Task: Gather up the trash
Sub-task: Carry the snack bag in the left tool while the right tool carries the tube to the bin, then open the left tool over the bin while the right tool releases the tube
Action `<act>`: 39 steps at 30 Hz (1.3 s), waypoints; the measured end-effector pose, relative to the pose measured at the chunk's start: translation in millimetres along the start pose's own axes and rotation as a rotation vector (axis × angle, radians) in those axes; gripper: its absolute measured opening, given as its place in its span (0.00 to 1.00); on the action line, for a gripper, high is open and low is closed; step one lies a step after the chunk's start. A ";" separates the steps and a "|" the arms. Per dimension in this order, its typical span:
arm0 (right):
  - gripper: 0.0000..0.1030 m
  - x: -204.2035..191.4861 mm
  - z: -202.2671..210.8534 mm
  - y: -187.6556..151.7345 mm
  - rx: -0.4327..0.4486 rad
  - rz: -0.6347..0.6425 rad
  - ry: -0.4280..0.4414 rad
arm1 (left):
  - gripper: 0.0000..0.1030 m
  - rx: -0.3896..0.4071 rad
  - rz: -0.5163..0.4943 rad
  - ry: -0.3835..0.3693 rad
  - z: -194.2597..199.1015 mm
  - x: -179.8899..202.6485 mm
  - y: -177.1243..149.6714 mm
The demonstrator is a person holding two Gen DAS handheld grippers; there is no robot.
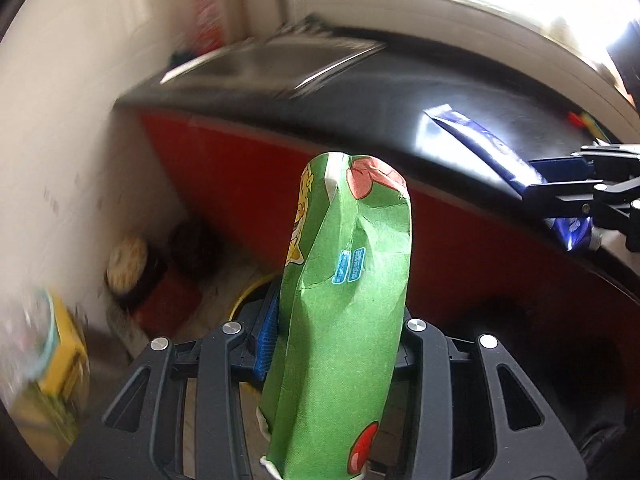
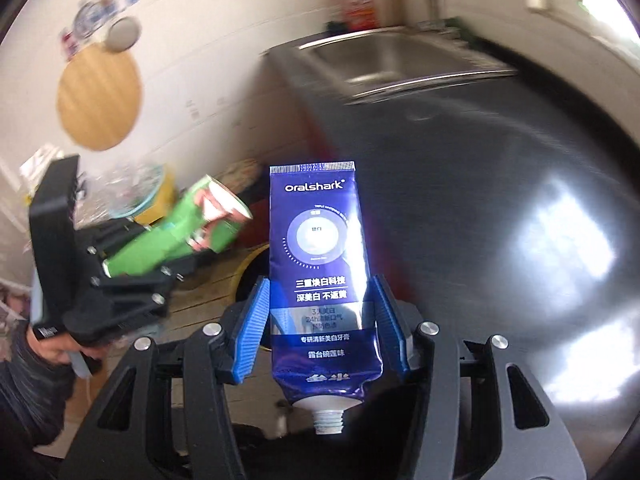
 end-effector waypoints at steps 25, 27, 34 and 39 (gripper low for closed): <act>0.51 4.6 -184.6 -31.1 -0.214 -0.135 -0.006 | 0.45 -0.158 0.223 -0.085 -140.0 -51.2 -88.1; 0.66 10.8 -187.6 -28.9 -0.214 -0.159 -0.003 | 0.72 -0.164 0.223 -0.073 -144.7 -53.1 -89.7; 0.70 12.3 -184.2 -32.4 -0.219 -0.158 0.005 | 0.77 -0.167 0.245 -0.055 -146.6 -62.1 -97.3; 0.70 9.3 -178.3 -34.6 -0.209 -0.164 0.015 | 0.77 -0.163 0.248 -0.051 -140.3 -62.5 -95.6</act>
Point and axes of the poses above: each gripper's, at about its wrist camera, not at the fingertips, and z roughly against the way its jaws point, x to its right, y to its top, the point moved 9 cm from there along -z, roughly the way its jaws point, and after that the axes turned 9 degrees about y, right-handed, at the moved point
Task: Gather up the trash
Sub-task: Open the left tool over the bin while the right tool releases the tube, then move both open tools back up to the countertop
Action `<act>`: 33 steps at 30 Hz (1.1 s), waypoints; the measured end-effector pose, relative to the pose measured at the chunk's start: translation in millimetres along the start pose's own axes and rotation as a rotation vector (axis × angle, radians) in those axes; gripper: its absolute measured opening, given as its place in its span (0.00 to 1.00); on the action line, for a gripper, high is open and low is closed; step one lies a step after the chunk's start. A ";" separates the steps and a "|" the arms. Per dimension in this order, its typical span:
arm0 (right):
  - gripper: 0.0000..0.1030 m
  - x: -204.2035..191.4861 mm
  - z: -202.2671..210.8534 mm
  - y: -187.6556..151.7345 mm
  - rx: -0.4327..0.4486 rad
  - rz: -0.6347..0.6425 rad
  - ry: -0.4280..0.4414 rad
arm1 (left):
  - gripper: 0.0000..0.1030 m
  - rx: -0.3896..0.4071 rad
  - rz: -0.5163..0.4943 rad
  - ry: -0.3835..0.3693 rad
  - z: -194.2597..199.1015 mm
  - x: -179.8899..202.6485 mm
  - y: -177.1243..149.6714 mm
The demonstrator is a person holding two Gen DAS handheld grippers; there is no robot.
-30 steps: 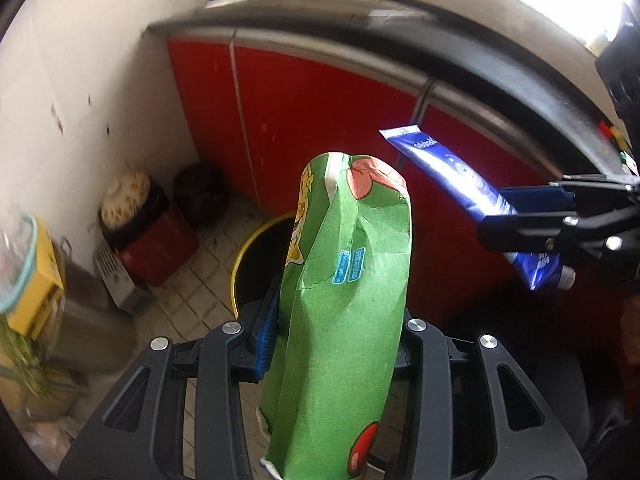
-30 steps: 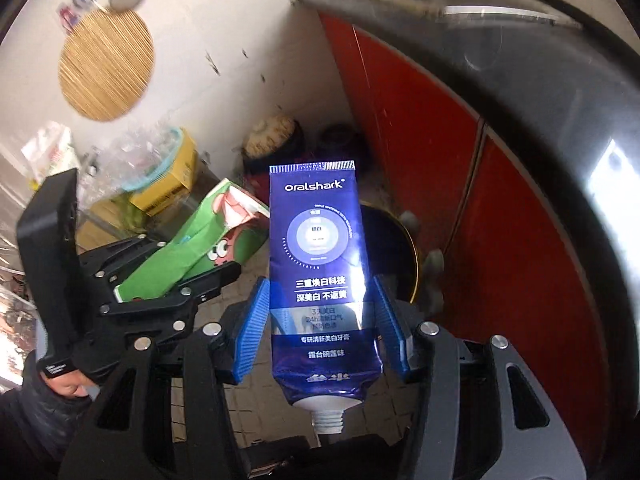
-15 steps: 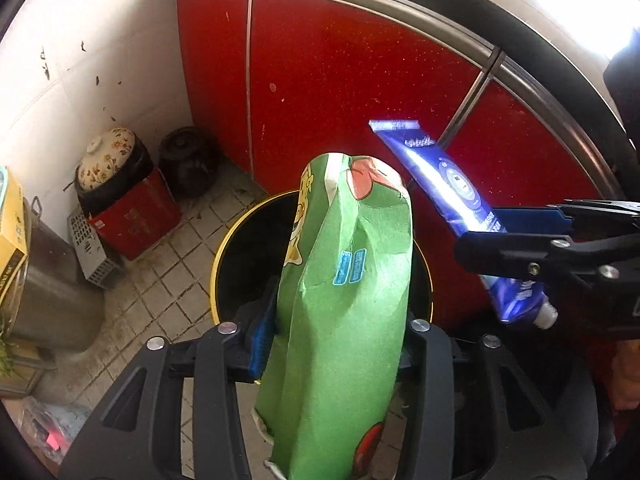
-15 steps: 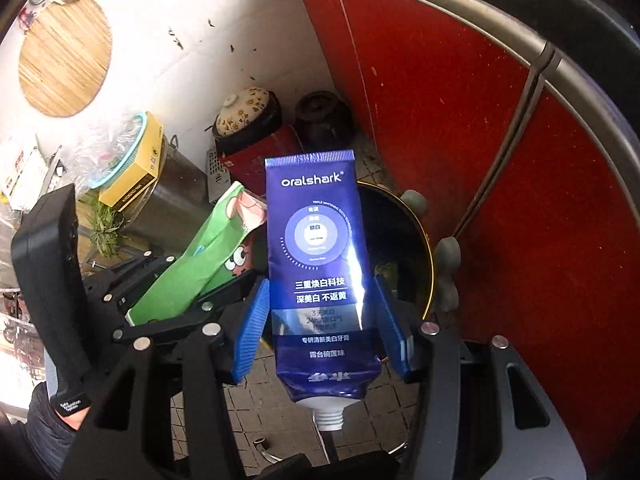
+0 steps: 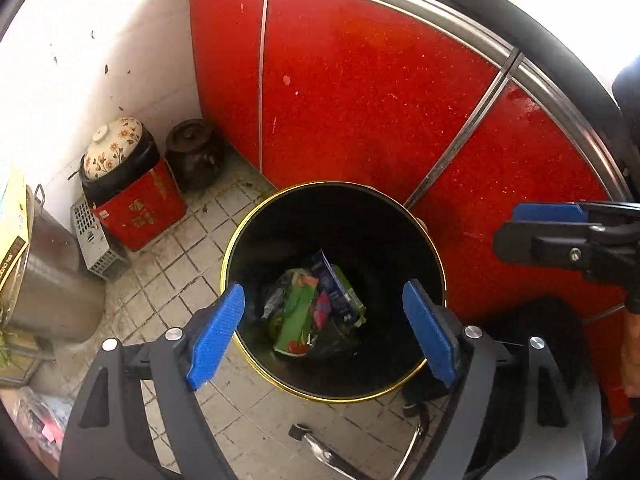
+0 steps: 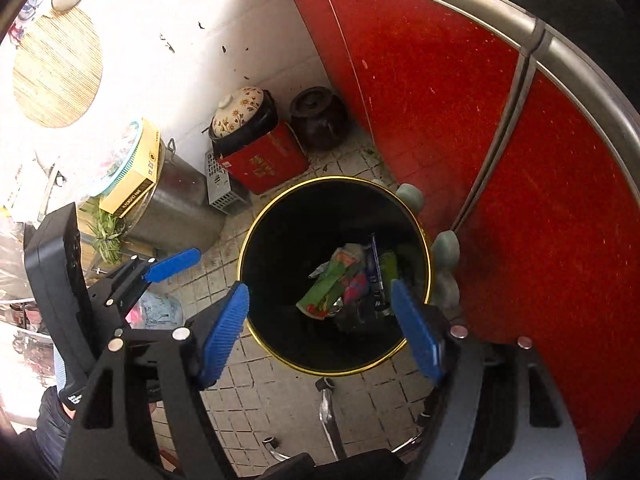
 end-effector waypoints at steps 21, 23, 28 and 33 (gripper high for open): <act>0.83 122.5 368.4 -95.9 0.530 -0.236 -0.335 | 0.83 0.263 -0.453 -0.225 189.5 273.4 79.4; 0.87 153.1 412.0 -135.2 0.577 -0.312 -0.394 | 0.87 0.275 -0.514 -0.277 204.5 322.1 76.0; 0.87 218.9 486.1 -222.7 0.627 -0.459 -0.548 | 0.90 0.302 -0.670 -0.368 227.2 441.1 55.9; 0.88 259.4 519.5 -280.7 0.658 -0.586 -0.583 | 0.90 0.302 -0.784 -0.395 230.1 522.4 37.3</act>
Point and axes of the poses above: each gripper's, at about its wrist camera, not at the fingertips, and z roughly against the way its jaws point, x to its right, y to its top, the point moved 9 cm from there along -z, roughly the way its jaws point, and after that the axes turned 9 degrees about y, right-handed, at the moved point
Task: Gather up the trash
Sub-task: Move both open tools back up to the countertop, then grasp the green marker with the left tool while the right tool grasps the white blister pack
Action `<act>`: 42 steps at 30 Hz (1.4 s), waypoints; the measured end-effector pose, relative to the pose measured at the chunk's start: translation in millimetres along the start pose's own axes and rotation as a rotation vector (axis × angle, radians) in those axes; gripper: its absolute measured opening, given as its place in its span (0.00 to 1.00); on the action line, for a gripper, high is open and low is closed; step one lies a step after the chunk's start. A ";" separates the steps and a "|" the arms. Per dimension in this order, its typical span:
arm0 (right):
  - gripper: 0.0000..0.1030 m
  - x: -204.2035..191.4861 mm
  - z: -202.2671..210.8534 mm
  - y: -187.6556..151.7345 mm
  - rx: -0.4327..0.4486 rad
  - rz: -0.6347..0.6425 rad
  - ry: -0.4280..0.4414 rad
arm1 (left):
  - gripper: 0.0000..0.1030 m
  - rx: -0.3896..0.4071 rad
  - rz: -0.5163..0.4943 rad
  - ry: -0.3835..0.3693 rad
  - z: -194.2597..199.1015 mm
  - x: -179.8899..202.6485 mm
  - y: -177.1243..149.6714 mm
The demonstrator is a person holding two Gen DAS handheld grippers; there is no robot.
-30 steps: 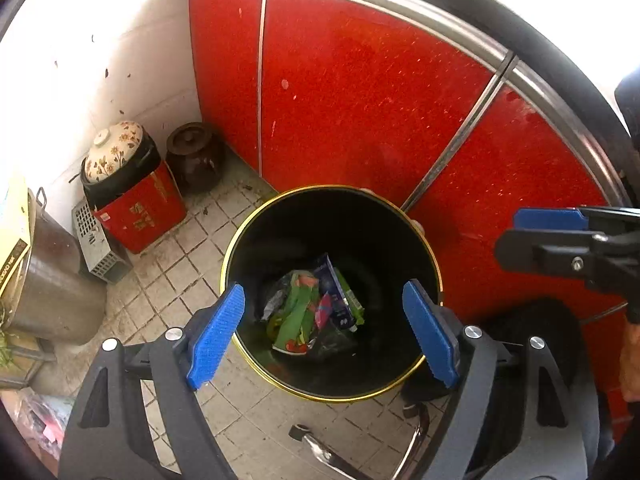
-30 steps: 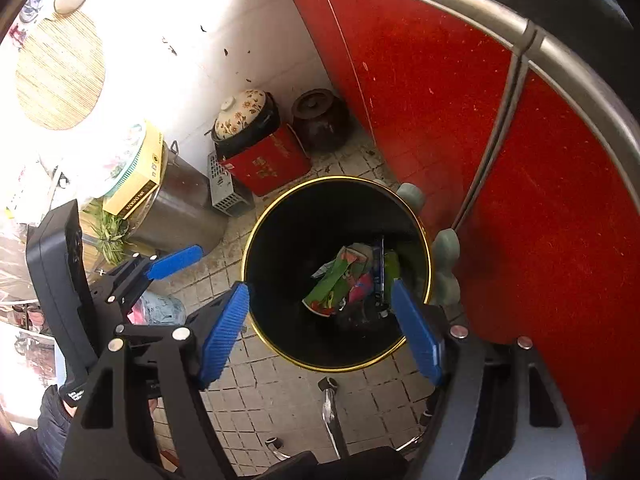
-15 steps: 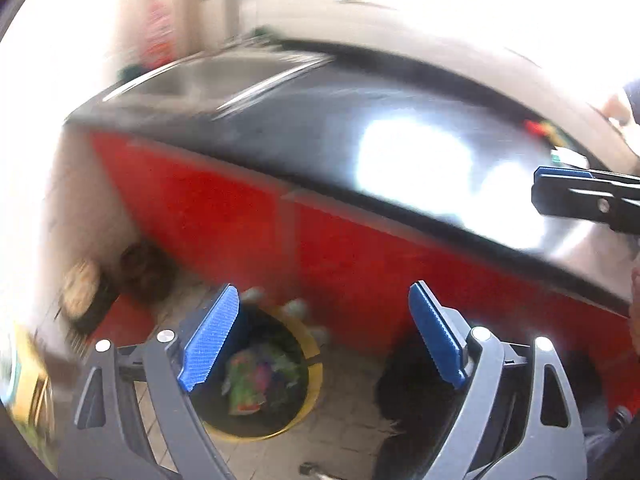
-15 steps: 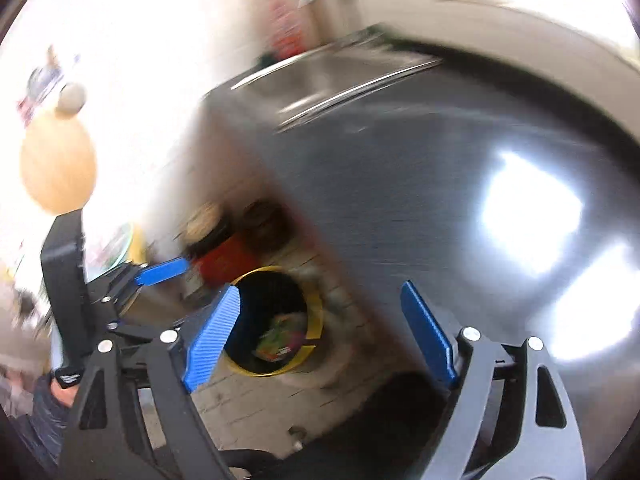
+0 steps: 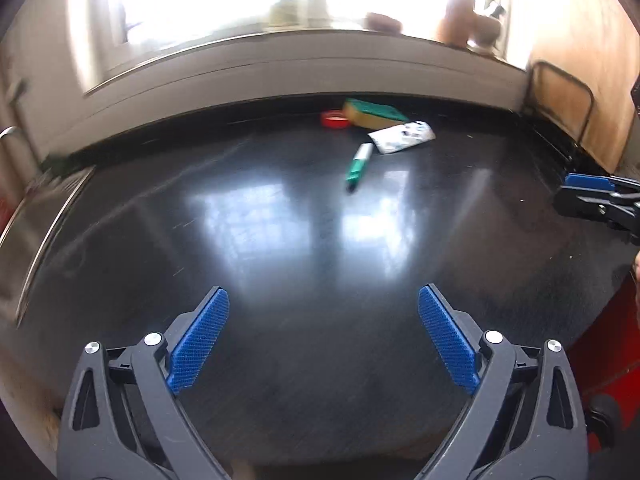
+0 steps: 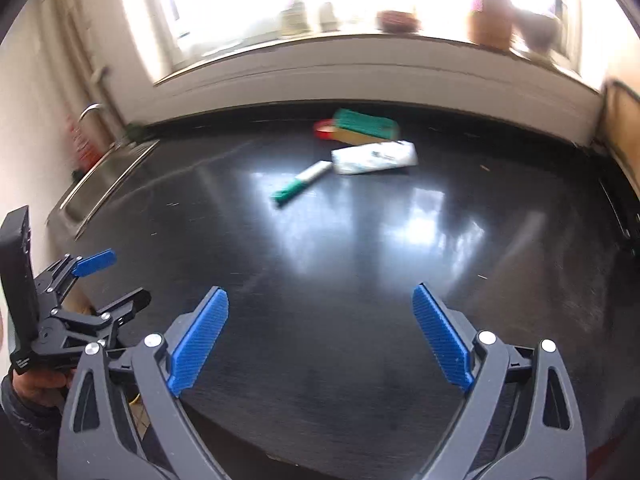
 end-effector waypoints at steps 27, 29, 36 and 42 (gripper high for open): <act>0.93 58.0 -213.2 129.3 -0.188 0.100 -0.085 | 0.89 -0.099 -0.080 -0.063 -179.6 42.2 102.4; 0.93 60.2 -220.0 130.2 -0.189 0.132 -0.114 | 0.89 -0.093 -0.086 -0.060 -183.9 43.5 106.5; 0.90 74.7 -221.2 131.8 -0.178 0.162 -0.158 | 0.55 -0.071 -0.085 -0.059 -189.3 49.3 120.6; 0.25 79.1 -202.4 128.0 -0.142 0.155 -0.186 | 0.12 -0.093 -0.067 -0.076 -186.3 55.9 122.4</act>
Point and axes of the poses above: each gripper's, at about its wrist camera, not at the fingertips, and z roughly against the way its jaws point, x to its right, y to its top, the point moved 9 cm from there along -z, roughly the way its jaws point, and after that the axes turned 9 degrees about y, right-handed, at the moved point
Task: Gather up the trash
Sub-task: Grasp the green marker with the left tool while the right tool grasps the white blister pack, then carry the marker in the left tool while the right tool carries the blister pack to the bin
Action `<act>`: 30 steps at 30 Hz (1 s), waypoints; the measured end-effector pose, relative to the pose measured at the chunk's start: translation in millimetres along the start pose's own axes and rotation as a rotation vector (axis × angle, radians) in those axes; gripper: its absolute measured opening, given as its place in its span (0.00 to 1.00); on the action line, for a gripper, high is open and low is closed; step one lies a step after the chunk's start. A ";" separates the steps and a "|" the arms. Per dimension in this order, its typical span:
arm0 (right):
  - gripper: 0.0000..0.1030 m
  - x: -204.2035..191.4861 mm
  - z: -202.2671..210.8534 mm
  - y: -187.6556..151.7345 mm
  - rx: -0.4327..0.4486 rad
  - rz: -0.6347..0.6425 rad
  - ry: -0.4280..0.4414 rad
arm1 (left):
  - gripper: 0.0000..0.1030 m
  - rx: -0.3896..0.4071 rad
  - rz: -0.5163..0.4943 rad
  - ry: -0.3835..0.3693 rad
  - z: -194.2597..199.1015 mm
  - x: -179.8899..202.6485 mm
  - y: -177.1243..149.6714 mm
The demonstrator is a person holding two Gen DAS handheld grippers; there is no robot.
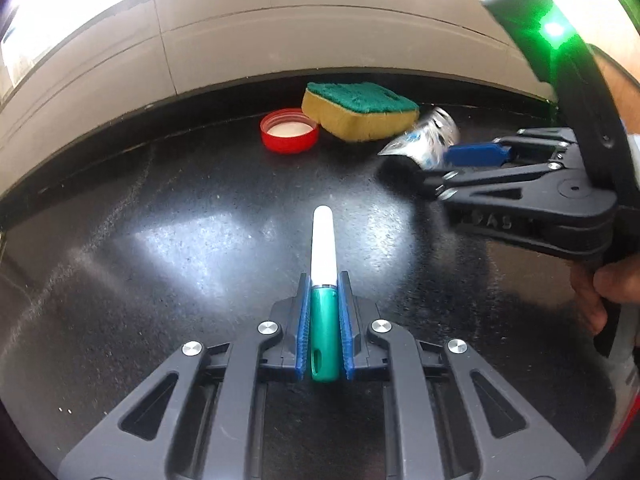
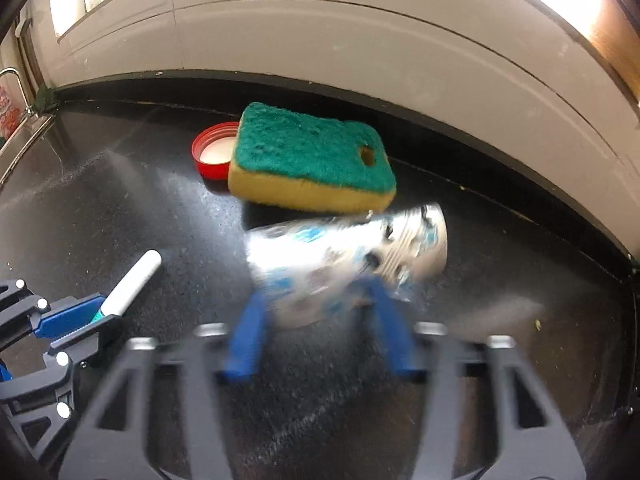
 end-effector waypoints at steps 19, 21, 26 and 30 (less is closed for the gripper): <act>0.01 -8.4 146.7 -70.7 0.139 -0.093 0.088 | 0.12 0.009 0.086 0.021 91.9 0.1 -60.8; 0.01 -17.1 150.0 -75.0 0.143 -0.091 0.101 | 0.12 0.013 0.089 0.027 99.5 -0.6 -65.8; 0.01 -57.1 155.5 -83.6 0.151 -0.062 0.145 | 0.12 0.039 0.113 0.056 126.1 -15.2 -79.2; 0.01 -107.7 161.1 -83.8 0.152 -0.010 0.222 | 0.12 0.060 0.156 0.104 152.7 -46.5 -97.8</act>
Point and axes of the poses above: each gripper's, at about its wrist camera, not at the fingertips, and z roughly against the way its jaws point, x to its right, y to its top, the point moved 9 cm from there along -z, roughly the way its jaws point, and after that the axes turned 9 degrees about y, right-handed, at the moved point
